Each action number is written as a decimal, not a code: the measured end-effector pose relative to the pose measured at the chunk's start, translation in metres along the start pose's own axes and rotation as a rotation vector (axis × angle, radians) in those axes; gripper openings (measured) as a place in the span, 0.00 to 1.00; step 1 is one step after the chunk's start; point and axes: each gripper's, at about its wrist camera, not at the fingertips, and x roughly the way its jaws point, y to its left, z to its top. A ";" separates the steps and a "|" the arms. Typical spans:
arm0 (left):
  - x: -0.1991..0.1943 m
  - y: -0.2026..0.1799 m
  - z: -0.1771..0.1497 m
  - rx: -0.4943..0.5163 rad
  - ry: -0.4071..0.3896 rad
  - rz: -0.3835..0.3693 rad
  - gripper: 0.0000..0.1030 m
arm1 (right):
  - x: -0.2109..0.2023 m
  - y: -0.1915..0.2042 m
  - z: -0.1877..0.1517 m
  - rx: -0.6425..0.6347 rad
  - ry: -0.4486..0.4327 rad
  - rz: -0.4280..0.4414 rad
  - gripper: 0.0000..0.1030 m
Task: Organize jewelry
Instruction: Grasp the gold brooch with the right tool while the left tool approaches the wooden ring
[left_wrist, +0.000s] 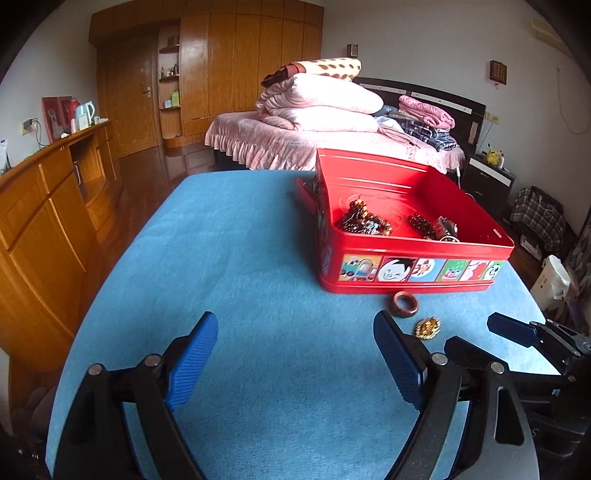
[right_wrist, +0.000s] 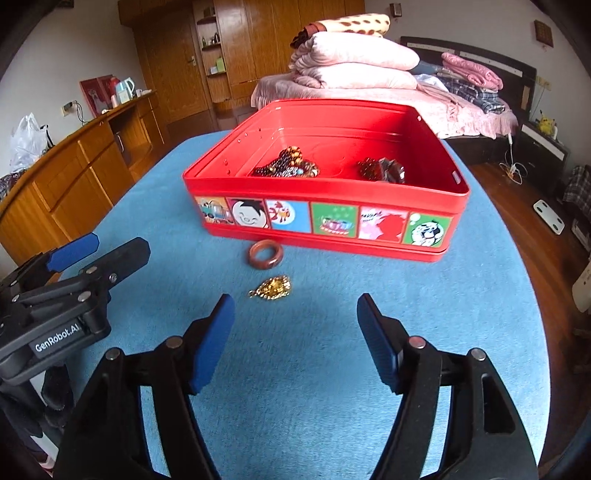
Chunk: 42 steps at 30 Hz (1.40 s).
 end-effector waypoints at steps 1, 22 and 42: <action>0.001 0.002 -0.002 -0.002 0.002 0.002 0.82 | 0.002 0.001 0.000 0.000 0.006 0.000 0.63; 0.020 0.031 -0.006 -0.037 0.036 0.006 0.82 | 0.033 0.019 0.007 -0.012 0.059 -0.036 0.47; 0.017 0.030 -0.006 -0.033 0.034 0.002 0.82 | 0.028 0.018 0.005 -0.020 0.052 -0.033 0.28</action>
